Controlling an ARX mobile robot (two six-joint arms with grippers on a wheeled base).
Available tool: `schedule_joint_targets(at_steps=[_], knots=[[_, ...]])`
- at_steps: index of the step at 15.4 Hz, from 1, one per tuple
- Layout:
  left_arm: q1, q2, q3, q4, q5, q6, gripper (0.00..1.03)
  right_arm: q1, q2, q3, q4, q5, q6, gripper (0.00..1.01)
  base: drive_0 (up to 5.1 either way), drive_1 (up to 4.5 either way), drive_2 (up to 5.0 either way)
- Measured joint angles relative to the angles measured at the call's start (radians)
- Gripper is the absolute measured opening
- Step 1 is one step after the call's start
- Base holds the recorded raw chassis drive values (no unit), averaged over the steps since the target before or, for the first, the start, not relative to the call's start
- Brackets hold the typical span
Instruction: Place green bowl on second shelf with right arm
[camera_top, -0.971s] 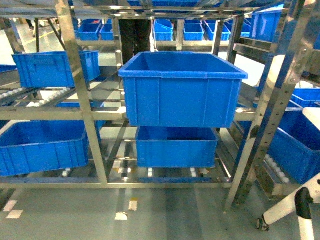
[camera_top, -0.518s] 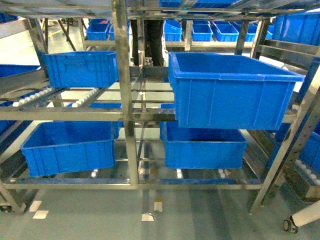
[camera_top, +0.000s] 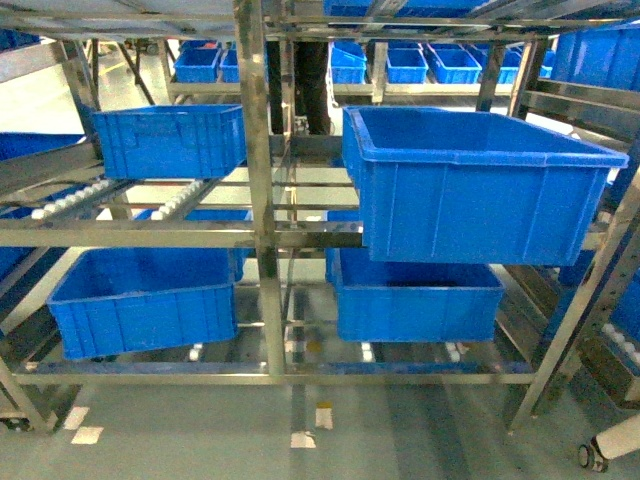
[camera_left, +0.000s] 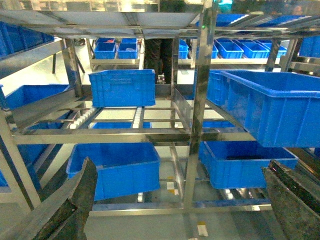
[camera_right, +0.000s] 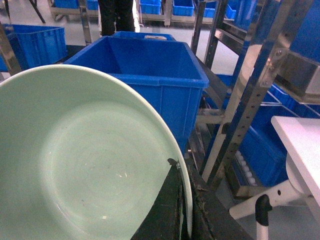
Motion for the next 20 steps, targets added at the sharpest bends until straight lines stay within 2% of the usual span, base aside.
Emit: schedule_joint_targets(at_steps=[12, 20], knots=[[0.000, 0.000, 0.000, -0.001, 0.000, 0.000, 0.98, 0.000, 0.005, 0.000, -0.002, 0.000, 0.000, 0.02, 0.0, 4.21, -4.2], [0.000, 0.000, 0.000, -0.001, 0.000, 0.000, 0.98, 0.000, 0.005, 0.000, 0.002, 0.000, 0.000, 0.02, 0.0, 0.00, 0.0]])
